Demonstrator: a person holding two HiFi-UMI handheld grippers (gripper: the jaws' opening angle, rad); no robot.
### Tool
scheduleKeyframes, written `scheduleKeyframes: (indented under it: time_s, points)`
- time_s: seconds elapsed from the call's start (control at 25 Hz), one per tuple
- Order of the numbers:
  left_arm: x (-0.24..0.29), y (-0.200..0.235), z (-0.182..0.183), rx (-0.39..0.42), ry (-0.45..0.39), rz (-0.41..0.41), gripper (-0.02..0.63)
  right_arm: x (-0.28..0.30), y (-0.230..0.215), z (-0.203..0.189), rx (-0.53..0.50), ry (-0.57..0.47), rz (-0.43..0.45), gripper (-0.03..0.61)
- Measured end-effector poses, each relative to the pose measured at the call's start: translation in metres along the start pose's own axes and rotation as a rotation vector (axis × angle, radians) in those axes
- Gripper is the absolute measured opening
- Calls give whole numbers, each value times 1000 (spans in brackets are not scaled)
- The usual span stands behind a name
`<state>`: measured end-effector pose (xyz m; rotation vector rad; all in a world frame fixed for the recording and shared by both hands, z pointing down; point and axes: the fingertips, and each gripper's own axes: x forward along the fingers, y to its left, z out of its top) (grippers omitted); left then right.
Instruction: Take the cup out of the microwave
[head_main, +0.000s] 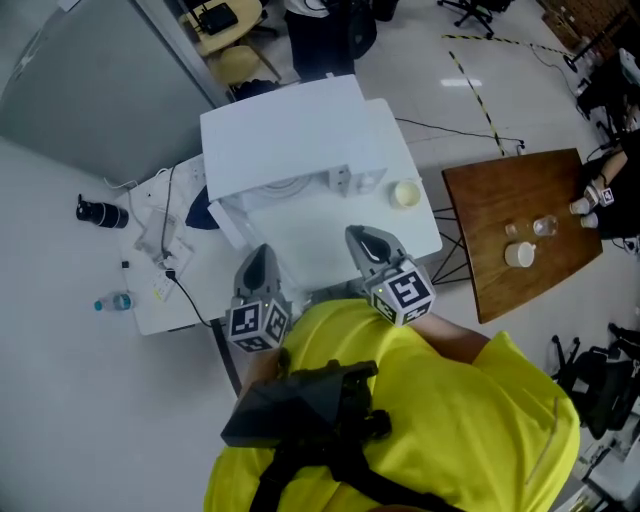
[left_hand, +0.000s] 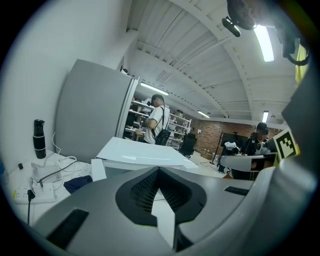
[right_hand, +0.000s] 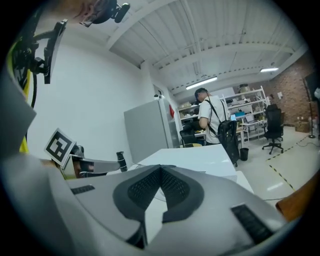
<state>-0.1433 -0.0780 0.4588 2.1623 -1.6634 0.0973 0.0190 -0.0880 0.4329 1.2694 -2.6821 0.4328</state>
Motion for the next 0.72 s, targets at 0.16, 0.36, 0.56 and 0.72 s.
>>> scheduleKeyframes:
  time_s: [0.16, 0.36, 0.56, 0.72]
  points:
    - [-2, 1, 2, 0, -7, 2, 0, 5, 6, -4, -5, 21, 25, 3]
    - [-4, 2, 2, -3, -8, -1, 0, 7, 9, -5, -3, 21, 23, 3]
    - [-3, 3, 1, 1, -2, -6, 0, 10, 7, -6, -6, 22, 10, 3]
    - [-3, 5, -1, 5, 6, -12, 0, 11, 7, -5, -7, 19, -1, 3]
